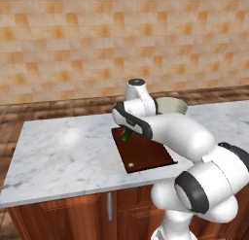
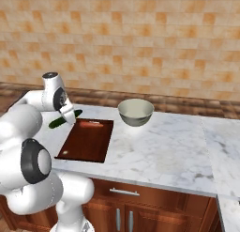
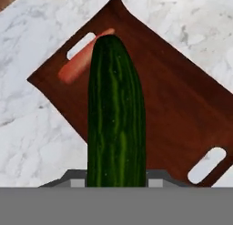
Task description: Place the two vegetables and bowl onto the tray for setting up a vegetable dip station.
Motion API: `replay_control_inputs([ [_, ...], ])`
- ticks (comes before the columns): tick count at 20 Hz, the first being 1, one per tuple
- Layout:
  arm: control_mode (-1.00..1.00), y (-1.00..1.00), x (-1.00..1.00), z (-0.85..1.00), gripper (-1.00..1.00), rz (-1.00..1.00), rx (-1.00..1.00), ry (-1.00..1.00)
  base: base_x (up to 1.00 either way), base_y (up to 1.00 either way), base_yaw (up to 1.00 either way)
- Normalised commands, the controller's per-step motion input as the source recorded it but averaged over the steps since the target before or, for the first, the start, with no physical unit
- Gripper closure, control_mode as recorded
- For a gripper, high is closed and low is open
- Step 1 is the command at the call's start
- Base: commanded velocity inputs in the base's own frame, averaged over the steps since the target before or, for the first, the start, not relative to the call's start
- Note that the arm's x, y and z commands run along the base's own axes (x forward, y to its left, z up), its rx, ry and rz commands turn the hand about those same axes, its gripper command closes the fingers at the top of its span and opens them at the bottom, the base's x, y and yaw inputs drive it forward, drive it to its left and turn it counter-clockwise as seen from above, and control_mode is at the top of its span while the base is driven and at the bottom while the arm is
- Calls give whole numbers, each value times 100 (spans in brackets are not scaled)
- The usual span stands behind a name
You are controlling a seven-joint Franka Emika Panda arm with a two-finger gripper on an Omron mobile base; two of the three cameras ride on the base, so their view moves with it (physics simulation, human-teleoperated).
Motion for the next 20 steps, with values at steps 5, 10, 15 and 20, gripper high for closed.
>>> replay_control_inputs([
  [5,-100,-47,7,2,100,-46,10,3,0,0,0],
  [10,-100,-30,26,1,100,-33,6,8,0,0,0],
  [15,-100,-22,31,-3,100,-16,10,1,0,0,0],
  [20,-100,-6,21,-18,100,-2,3,0,0,0,0],
])
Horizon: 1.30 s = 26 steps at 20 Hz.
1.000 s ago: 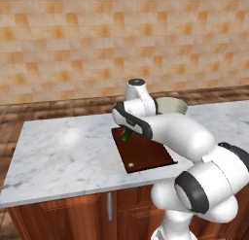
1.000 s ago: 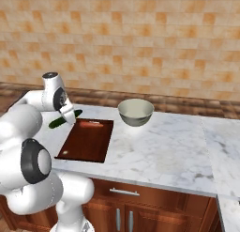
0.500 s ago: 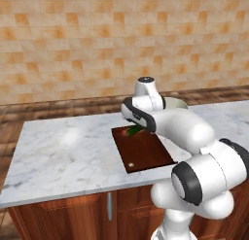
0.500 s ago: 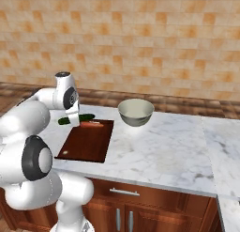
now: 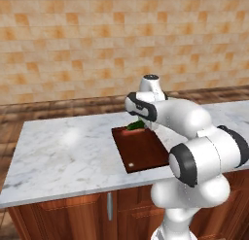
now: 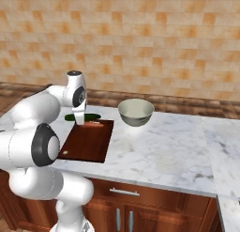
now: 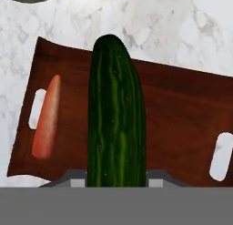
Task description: Place the two vegetables and bowl onto the tray for setting up a vegetable dip station.
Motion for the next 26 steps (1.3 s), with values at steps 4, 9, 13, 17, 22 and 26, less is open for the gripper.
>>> replay_control_inputs([
  [4,-100,0,11,-40,100,0,0,-4,0,0,0],
  [9,-100,-2,8,-34,100,0,4,-16,0,0,0],
  [13,-100,-13,0,-28,100,0,8,-16,0,0,0],
  [17,-100,-9,0,-29,100,0,7,-11,0,0,0],
  [22,-100,-8,1,-19,100,0,6,-4,0,0,0],
  [26,-100,0,23,-3,100,0,1,0,0,0,0],
])
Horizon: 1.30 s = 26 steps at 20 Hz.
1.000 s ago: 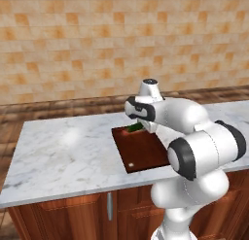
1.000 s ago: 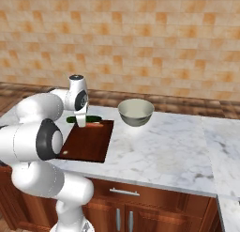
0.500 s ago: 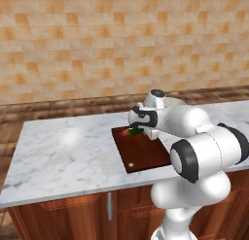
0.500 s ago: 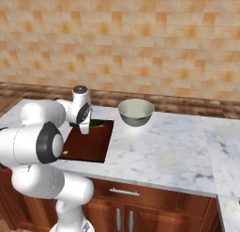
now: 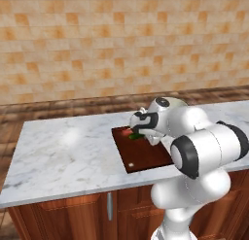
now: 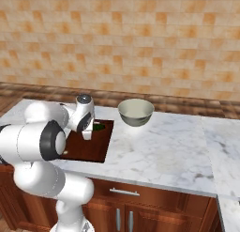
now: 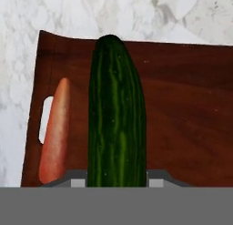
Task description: Place the two vegetables and bowl onto the tray for setting up a vegetable dip station.
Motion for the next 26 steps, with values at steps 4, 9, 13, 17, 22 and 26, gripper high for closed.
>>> replay_control_inputs([
  [4,-100,0,26,-2,100,0,1,0,0,0,0],
  [9,-100,0,23,-11,100,0,1,0,0,0,0],
  [13,-100,0,21,-20,100,0,1,0,0,0,0],
  [17,-100,0,25,-17,100,0,2,0,0,0,0],
  [22,-100,0,18,-7,100,0,2,0,0,0,0],
  [26,-100,0,18,0,100,0,1,0,0,0,0],
])
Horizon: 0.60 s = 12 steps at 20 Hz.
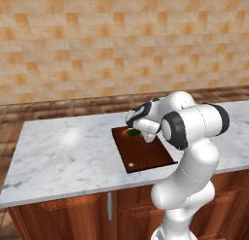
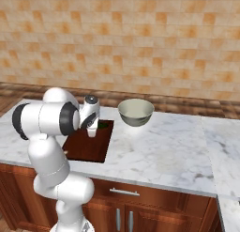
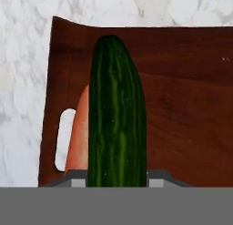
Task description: Place the two vegetables and bowl onto the tray for setting up a vegetable dip station.
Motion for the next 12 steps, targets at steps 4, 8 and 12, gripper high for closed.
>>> replay_control_inputs([
  [4,-100,0,20,-9,100,0,0,0,0,0,0],
  [8,-100,0,13,-13,100,0,0,0,0,0,0],
  [12,-100,0,7,-17,100,0,0,0,0,0,0],
])
